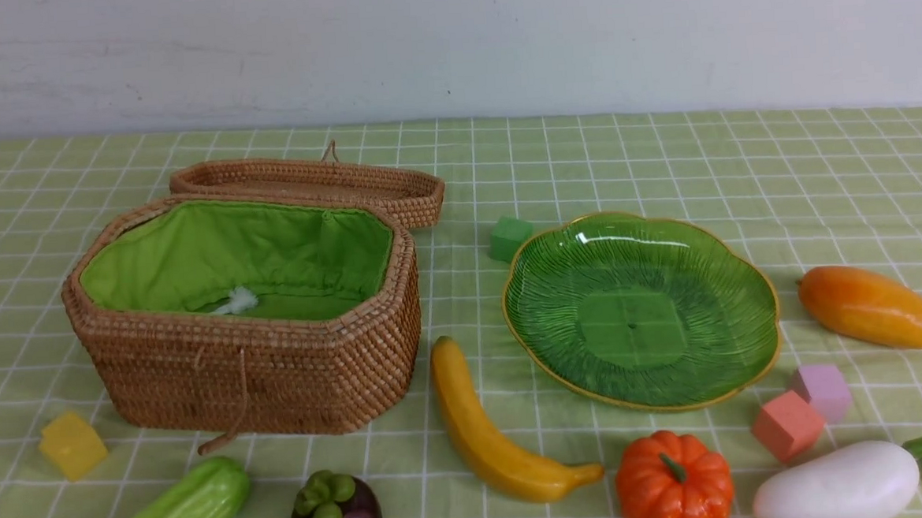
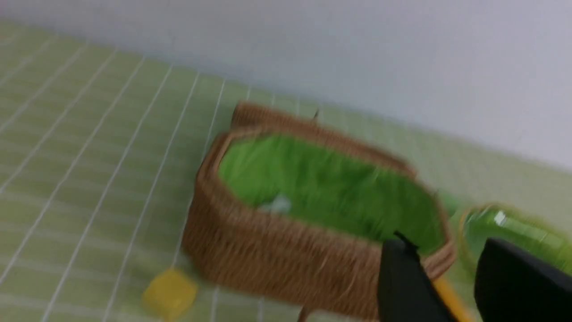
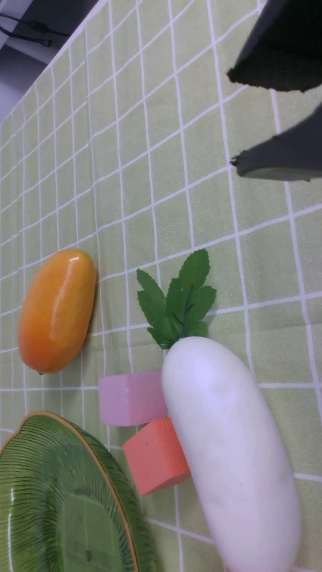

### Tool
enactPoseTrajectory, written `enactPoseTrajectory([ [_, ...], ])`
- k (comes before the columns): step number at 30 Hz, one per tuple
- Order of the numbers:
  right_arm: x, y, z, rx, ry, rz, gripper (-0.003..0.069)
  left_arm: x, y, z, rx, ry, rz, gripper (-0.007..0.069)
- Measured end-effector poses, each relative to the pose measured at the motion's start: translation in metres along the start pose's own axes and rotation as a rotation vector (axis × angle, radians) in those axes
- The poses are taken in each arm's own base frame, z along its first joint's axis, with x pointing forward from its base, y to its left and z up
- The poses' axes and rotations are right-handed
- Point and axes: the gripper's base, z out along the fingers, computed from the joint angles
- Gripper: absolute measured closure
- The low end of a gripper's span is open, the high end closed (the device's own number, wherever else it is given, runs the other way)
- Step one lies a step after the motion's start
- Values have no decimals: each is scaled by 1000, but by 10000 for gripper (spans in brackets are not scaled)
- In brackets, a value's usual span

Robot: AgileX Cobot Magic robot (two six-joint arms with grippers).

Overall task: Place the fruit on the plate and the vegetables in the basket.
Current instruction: Take a chayote with your left arm and place it on the basket on the left.

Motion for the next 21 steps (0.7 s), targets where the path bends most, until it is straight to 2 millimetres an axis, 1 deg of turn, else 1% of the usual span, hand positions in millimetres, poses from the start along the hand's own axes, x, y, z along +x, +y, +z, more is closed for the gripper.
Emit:
enactPoseTrajectory([
  [2, 0, 0, 0, 0, 0, 0, 418, 7, 5, 15, -56, 125, 44, 386],
  [3, 0, 0, 0, 0, 0, 0, 418, 10, 8, 27, -87, 196, 59, 386],
  [5, 0, 0, 0, 0, 0, 0, 418, 15, 11, 42, -118, 285, 66, 386],
  [8, 0, 0, 0, 0, 0, 0, 418, 22, 15, 61, -144, 384, 58, 386],
  [12, 0, 0, 0, 0, 0, 0, 418, 30, 18, 81, -158, 480, 66, 386],
  [15, 0, 0, 0, 0, 0, 0, 418, 36, 19, 91, -135, 556, 135, 386],
  [19, 0, 0, 0, 0, 0, 0, 418, 47, 16, 96, -53, 692, 220, 386],
  [20, 0, 0, 0, 0, 0, 0, 418, 48, 16, 96, -45, 699, 231, 386],
  [21, 0, 0, 0, 0, 0, 0, 418, 50, 13, 96, 2, 731, 241, 386],
])
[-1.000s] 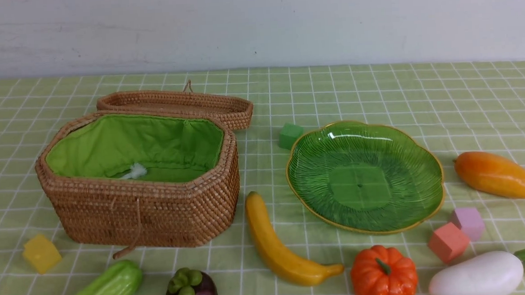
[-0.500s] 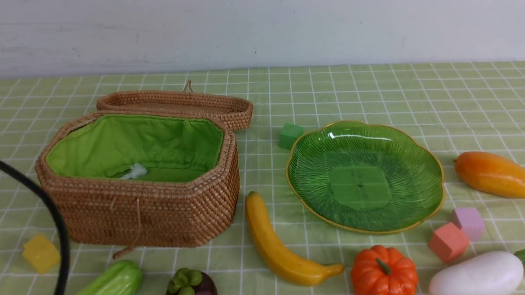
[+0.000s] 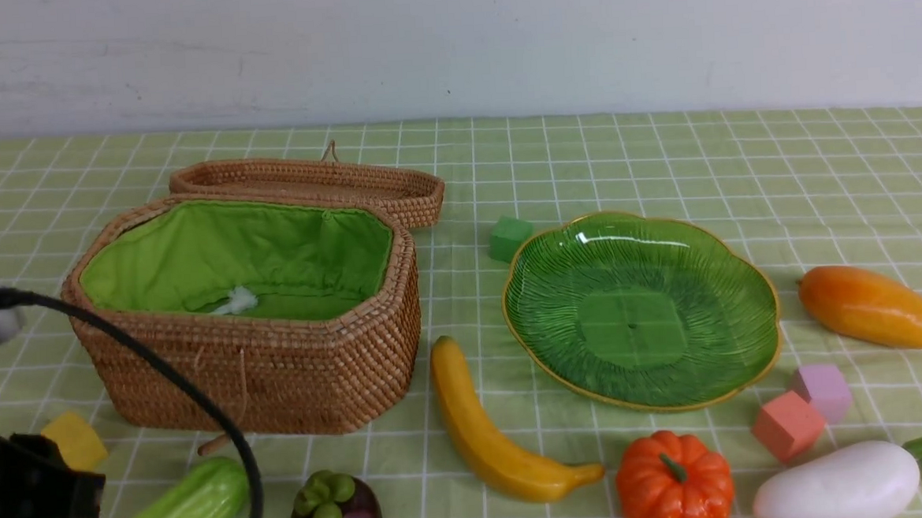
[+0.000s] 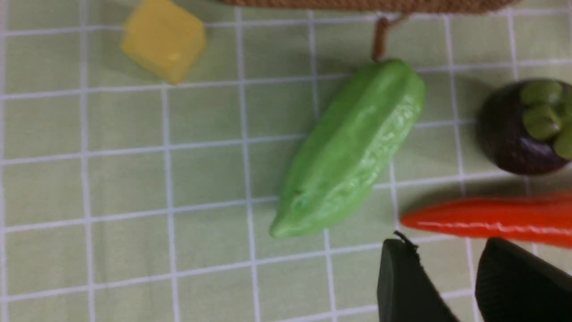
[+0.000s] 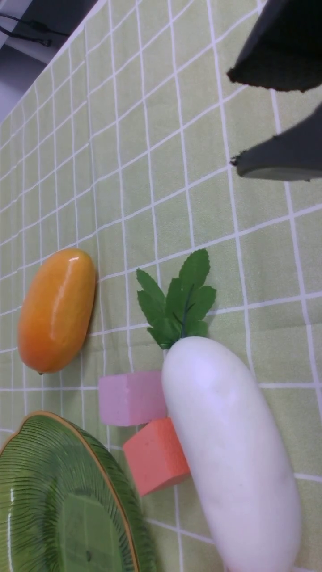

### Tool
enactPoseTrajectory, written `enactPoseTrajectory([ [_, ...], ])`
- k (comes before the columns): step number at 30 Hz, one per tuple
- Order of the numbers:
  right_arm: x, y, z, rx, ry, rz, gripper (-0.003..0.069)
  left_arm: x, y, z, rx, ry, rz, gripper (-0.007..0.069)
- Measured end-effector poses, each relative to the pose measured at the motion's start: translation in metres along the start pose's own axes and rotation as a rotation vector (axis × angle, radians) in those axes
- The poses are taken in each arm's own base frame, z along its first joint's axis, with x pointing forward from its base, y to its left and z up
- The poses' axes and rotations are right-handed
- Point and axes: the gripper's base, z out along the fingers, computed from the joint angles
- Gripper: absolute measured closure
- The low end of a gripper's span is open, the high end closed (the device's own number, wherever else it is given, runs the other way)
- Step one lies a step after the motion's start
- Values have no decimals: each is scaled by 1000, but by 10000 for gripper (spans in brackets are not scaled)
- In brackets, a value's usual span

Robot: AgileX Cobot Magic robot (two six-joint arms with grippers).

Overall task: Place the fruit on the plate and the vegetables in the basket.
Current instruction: Take a chayote with your left arm and place it on the basket on the left.

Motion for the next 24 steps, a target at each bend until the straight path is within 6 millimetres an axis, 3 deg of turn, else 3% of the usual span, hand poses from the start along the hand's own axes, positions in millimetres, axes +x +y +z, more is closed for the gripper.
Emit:
enactPoseTrajectory([
  [9, 0, 0, 0, 0, 0, 0, 418, 1, -24, 7, 109, 30, 134, 386],
  [16, 0, 0, 0, 0, 0, 0, 418, 3, -24, 8, 58, 48, 285, 379],
  [19, 0, 0, 0, 0, 0, 0, 418, 3, -19, 9, 6, 63, 330, 335],
  [24, 0, 0, 0, 0, 0, 0, 418, 0, -15, 19, -35, 95, 356, 195],
])
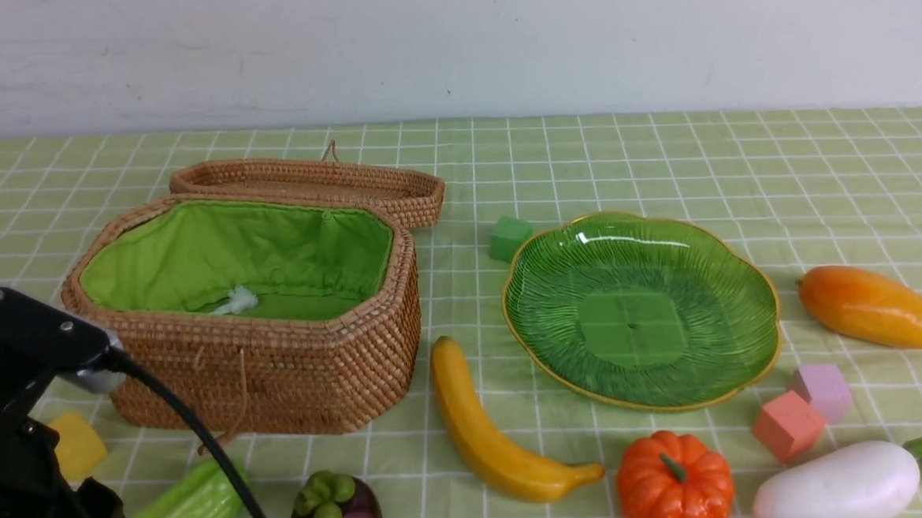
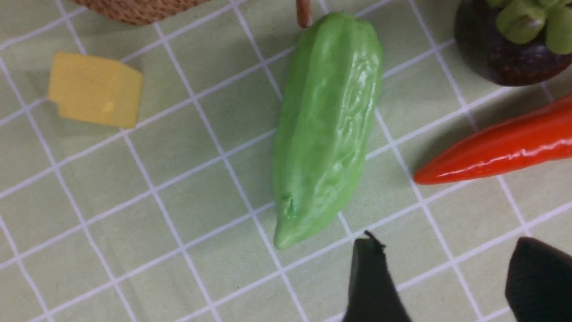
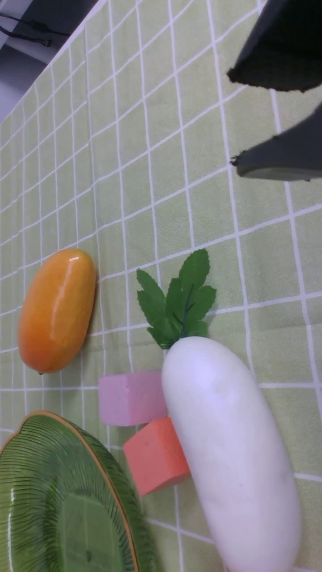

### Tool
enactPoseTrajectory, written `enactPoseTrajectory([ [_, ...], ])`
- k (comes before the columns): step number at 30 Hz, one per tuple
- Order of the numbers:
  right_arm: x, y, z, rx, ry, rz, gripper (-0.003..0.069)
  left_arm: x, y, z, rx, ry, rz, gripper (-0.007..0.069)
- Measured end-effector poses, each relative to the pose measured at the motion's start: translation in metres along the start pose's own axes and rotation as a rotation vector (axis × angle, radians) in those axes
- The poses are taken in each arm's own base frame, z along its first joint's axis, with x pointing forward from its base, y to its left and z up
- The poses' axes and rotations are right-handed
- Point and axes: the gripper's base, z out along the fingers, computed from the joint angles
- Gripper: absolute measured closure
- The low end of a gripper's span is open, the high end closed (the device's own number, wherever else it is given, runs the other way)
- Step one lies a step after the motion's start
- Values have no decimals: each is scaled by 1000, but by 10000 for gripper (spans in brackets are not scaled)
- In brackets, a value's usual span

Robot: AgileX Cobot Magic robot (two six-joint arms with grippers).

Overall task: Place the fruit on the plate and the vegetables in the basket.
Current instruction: Take a chayote with your left arm and place it on the basket on the left.

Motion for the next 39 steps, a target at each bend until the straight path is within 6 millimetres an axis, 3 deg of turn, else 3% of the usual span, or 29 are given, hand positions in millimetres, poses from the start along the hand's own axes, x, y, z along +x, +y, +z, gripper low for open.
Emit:
enactPoseTrajectory([
  [3, 0, 0, 0, 0, 0, -1, 418, -5, 3, 13, 0, 18, 42, 99],
  [6, 0, 0, 0, 0, 0, -1, 418, -11, 6, 27, -2, 28, 79, 53],
  [13, 0, 0, 0, 0, 0, 0, 418, -25, 15, 65, -29, 47, 107, 44],
  [22, 0, 0, 0, 0, 0, 0, 418, -24, 19, 120, -1, 153, 92, 51],
  [27, 0, 0, 0, 0, 0, 0, 418, -24, 18, 125, 12, 154, 48, 94],
  [30, 0, 0, 0, 0, 0, 0, 418, -23, 17, 125, 21, 170, 41, 171],
  [39, 0, 0, 0, 0, 0, 0, 418, -30, 17, 113, 61, 266, 43, 177],
])
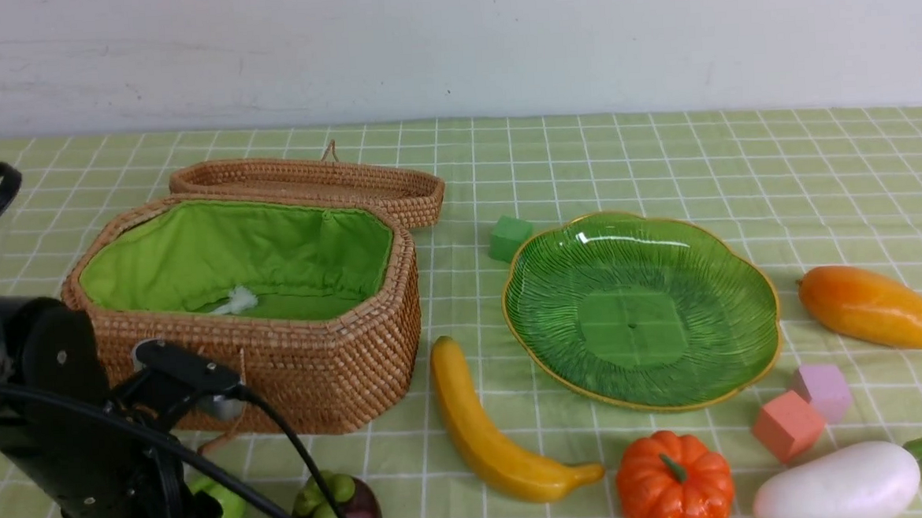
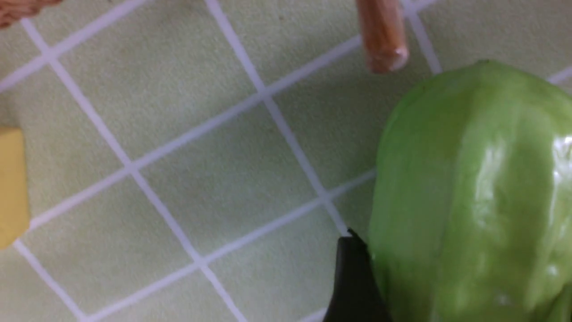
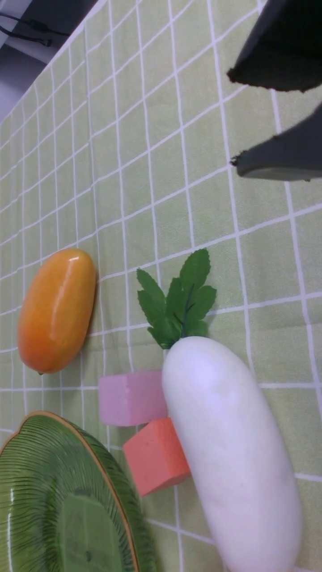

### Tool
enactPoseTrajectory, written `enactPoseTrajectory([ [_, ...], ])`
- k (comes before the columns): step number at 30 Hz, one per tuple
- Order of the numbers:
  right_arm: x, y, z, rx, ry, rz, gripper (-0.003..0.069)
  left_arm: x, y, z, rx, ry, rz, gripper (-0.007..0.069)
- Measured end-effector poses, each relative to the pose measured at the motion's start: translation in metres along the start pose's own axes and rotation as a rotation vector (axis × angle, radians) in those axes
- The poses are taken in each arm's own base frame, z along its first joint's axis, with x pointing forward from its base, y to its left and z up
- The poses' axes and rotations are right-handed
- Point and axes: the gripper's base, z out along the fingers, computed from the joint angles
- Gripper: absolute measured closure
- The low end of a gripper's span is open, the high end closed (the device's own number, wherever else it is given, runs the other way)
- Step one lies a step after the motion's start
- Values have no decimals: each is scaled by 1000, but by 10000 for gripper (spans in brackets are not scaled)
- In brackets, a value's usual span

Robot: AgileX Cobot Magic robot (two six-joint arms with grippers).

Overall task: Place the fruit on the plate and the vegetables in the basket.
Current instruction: Take a chayote with your left arm and place it on the basket on the left.

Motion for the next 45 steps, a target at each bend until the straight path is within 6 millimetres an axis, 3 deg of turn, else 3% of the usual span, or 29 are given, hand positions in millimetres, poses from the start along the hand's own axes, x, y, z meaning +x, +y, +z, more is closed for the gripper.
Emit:
enactPoseTrajectory([
  [7, 0, 0, 0, 0, 0, 0, 418, -6, -2, -45, -1, -37, 13, 177],
  [13, 0, 0, 0, 0, 0, 0, 418, -3, -6, -101, -47, -184, 33, 177],
  [18, 0, 0, 0, 0, 0, 0, 418, -18, -4, -151, -154, -455, 101, 177],
  [23, 0, 0, 0, 0, 0, 0, 418, -51, 5, -175, -295, -792, 154, 177],
  [26, 0, 0, 0, 0, 0, 0, 418, -74, 14, -164, -355, -898, 161, 177],
  [32, 0, 0, 0, 0, 0, 0, 418, -105, 30, -109, -379, -854, 175, 177],
  [36, 0, 0, 0, 0, 0, 0, 418, -112, 34, -83, -387, -777, 230, 177],
  [41, 0, 0, 0, 0, 0, 0, 418, -111, 34, -77, -381, -742, 245, 170],
  [43, 0, 0, 0, 0, 0, 0, 418, -110, 34, -76, -375, -731, 245, 117],
  [45, 0, 0, 0, 0, 0, 0, 418, -108, 33, -74, -359, -695, 247, 15],
])
